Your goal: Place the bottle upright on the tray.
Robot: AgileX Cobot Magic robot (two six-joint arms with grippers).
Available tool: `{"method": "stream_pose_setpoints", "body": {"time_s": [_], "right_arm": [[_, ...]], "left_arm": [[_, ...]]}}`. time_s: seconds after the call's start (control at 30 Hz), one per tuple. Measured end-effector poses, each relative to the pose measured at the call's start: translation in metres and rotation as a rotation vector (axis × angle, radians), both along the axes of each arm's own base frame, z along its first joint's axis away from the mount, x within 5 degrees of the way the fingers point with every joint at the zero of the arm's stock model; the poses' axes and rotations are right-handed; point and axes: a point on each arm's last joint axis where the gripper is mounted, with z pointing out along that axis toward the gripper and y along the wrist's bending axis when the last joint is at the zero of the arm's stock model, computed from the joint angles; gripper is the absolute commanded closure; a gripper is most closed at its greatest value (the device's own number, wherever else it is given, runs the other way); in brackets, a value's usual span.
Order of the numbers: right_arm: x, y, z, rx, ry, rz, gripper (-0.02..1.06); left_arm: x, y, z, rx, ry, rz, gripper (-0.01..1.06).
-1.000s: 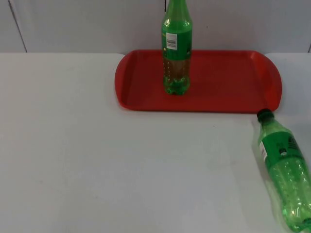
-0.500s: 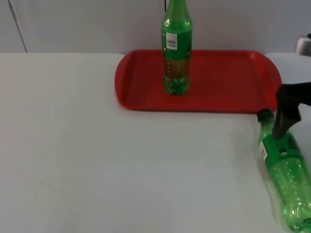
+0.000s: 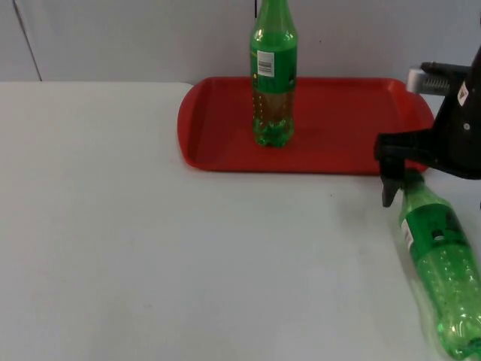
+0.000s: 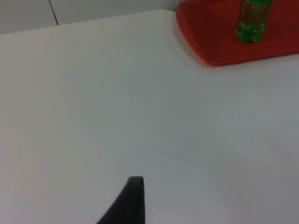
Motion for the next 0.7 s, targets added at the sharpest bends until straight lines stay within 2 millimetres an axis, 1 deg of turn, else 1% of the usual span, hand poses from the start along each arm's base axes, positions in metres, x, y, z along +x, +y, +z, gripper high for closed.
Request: {"method": "stream_pose_setpoints", "body": {"time_s": [0.3,0.43,0.7], "right_arm": [[0.0,-0.002,-0.01,-0.057,0.031,-0.018,0.01],[-0.002,0.004,-0.017,-0.091,0.033,-0.003,0.01],[-0.002,0.007,-0.028,-0.08,0.043,-0.016,0.01]], "left_arm": [[0.0,0.0,0.0,0.0,0.0,0.0,0.0],[0.0,0.0,0.0,0.002,0.0,0.001,0.0],[0.0,0.0,0.0,0.002,0.0,0.001,0.0]]}}
